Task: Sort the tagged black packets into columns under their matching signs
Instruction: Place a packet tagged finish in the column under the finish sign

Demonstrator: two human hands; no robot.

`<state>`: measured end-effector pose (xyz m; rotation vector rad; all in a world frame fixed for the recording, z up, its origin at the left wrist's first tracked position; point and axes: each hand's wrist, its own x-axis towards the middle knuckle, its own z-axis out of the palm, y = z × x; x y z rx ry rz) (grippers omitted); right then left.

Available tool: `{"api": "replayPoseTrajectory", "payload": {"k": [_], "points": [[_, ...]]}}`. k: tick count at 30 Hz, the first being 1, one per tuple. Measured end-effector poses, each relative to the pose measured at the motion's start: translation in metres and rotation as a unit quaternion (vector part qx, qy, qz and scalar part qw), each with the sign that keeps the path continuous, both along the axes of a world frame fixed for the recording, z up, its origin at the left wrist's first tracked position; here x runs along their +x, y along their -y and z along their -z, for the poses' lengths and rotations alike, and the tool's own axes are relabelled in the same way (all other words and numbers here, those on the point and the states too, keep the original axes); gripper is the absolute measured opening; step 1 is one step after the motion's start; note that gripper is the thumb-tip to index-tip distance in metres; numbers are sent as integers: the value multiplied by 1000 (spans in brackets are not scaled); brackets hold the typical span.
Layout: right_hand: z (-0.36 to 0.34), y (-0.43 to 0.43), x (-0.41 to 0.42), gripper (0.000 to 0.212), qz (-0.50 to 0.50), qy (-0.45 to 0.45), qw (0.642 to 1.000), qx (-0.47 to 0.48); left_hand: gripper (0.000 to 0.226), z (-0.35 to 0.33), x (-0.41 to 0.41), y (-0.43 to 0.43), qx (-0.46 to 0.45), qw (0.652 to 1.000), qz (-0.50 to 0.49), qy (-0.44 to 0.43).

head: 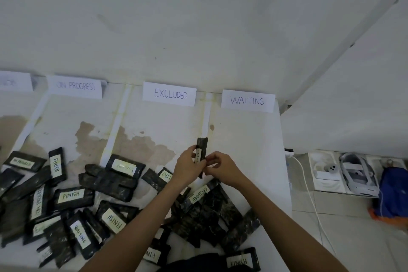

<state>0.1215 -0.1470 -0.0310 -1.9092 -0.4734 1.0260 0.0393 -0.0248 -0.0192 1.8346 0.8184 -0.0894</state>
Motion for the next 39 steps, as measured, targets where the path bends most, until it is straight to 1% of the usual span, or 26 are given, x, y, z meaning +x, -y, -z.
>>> {"api": "replayPoseTrajectory", "payload": {"k": [2,5,8,12,17,20,26,30,34,39], "points": [[0,-10,-9,22,-21,13,1000,-4,51,-3,-14,-10,61,998,23,-16],[-3,-23,-21,21,-50,52,997,-31,49,-4,-37,-30,158,985,63,-34],[-9,-38,-33,20,-66,84,993,-50,50,-3,-62,-54,236,965,101,-50],[-19,-64,-54,25,-90,111,988,-54,50,-6,-93,-91,319,937,131,-64],[-29,-112,-84,26,-114,133,983,-52,53,-19,-128,-144,345,925,141,-74],[-29,-144,-99,28,-119,142,982,-47,55,-24,-145,-175,361,920,131,-81],[-28,-243,-129,26,-128,146,980,-34,55,-22,-183,-266,372,918,114,-77],[-24,-308,-146,32,-152,190,970,-20,52,-17,-203,-327,379,917,108,-69],[-11,-371,-164,38,-200,229,952,-31,48,-4,-222,-389,375,919,106,-68],[9,-439,-181,43,-228,266,936,-35,49,11,-239,-459,395,909,109,-80]]}}
